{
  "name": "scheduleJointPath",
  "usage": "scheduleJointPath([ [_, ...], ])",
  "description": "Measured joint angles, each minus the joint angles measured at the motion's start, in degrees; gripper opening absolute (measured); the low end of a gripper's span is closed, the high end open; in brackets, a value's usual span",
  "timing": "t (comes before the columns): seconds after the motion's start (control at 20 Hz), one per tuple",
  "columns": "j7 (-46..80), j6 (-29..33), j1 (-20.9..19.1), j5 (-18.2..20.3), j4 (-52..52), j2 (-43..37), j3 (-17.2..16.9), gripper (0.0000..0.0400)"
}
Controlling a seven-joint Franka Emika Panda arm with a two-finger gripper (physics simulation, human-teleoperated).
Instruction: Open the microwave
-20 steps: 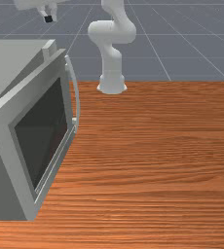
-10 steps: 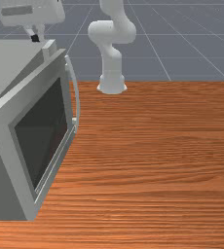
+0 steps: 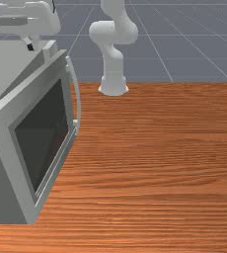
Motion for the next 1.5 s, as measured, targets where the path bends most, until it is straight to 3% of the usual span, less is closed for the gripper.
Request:
scheduleJointPath([
  [0.15,0.39,1.28,0.32,-4.61,-0.40,1.16,-0.57,0.0000],
  [0.65,7.23,6.86,2.04,-11.79,-4.44,0.01,1.29,0.0000],
  [0.7,8.01,7.32,1.94,-12.06,-4.82,-0.16,1.92,0.0013],
  [0.75,8.89,7.85,2.31,-12.24,-5.17,-0.25,2.82,0.0120],
  [0.85,10.17,10.01,1.59,-12.64,-7.02,-1.39,4.11,0.0095],
  [0.95,10.93,11.40,1.17,-12.54,-9.18,-1.89,6.09,0.0000],
  [1.3,12.91,12.93,-1.35,-12.74,-11.01,-3.23,12.87,0.0000],
  [1.5,13.24,15.43,-2.83,-12.52,-11.46,-3.10,19.03,0.0000],
])
